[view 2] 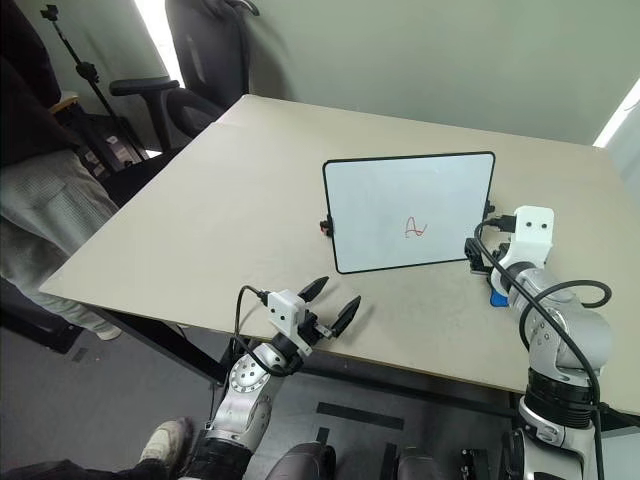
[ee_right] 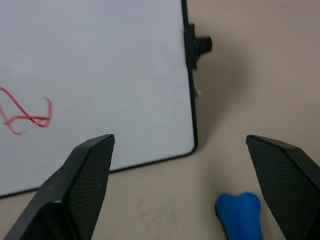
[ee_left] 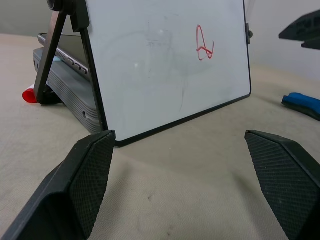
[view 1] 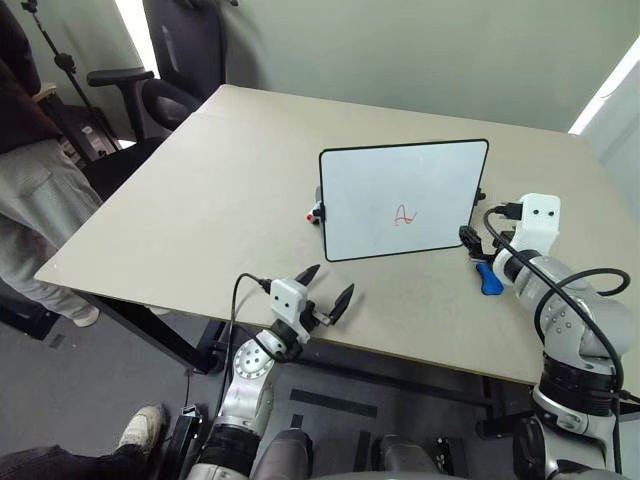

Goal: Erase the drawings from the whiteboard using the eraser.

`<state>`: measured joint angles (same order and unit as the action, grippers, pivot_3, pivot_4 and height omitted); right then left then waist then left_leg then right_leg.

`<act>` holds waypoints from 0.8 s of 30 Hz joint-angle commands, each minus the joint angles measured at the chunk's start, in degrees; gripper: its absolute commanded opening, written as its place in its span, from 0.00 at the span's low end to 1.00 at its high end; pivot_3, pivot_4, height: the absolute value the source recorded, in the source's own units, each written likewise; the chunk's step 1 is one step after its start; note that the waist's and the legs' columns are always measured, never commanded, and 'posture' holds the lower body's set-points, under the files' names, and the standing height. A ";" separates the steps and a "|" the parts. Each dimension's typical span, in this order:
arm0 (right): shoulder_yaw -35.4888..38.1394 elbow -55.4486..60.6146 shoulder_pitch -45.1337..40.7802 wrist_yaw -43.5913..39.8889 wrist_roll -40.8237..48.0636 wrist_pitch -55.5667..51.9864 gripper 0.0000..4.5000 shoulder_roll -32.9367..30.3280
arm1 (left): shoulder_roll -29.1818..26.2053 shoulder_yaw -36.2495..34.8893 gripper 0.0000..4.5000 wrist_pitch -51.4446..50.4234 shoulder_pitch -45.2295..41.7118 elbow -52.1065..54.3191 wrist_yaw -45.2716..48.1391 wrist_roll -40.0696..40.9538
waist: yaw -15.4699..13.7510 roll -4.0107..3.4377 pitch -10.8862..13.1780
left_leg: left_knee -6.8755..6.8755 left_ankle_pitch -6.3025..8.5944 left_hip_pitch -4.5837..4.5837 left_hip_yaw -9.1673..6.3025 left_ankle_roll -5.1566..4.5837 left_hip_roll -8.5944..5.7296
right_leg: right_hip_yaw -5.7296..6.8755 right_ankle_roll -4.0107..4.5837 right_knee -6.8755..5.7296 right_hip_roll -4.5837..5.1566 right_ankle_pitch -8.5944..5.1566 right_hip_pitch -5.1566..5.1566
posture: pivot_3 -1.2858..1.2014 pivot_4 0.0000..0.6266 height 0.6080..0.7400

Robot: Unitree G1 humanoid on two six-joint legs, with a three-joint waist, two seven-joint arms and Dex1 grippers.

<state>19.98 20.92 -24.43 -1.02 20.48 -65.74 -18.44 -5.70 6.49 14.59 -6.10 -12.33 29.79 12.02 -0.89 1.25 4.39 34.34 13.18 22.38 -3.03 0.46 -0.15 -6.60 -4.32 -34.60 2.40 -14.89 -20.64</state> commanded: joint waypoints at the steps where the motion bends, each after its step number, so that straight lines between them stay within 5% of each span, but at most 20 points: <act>1: 0.38 1.34 -0.05 1.45 -1.31 -0.59 0.99 -0.41 | -0.25 -0.41 1.00 -0.68 0.51 -0.31 -0.69 -0.88 | 0.00 0.00 0.00 | 0.00 0.05 0.00 -0.01 0.09 0.00 | 0.00 0.00 0.00 0.00 0.00 0.00 | 0.52 0.24 1.00; 24: 3.72 -1.11 2.18 -3.30 -0.21 -7.26 0.99 -3.50 | 0.99 -0.46 1.00 -0.40 0.25 -3.25 -0.53 -1.63 | -0.15 -0.15 -0.07 | 0.00 0.26 -0.02 -0.02 0.39 -0.04 | -0.01 0.17 0.01 0.02 0.10 -0.01 | 0.52 0.24 1.00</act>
<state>22.80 18.49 -21.93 -3.51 19.97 -73.00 -21.07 -4.54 5.85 14.96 -7.07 -14.27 29.55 10.89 -1.04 1.11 4.32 34.34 13.44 22.34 -3.05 0.86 -0.19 -6.61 -4.15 -34.60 2.42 -14.79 -20.65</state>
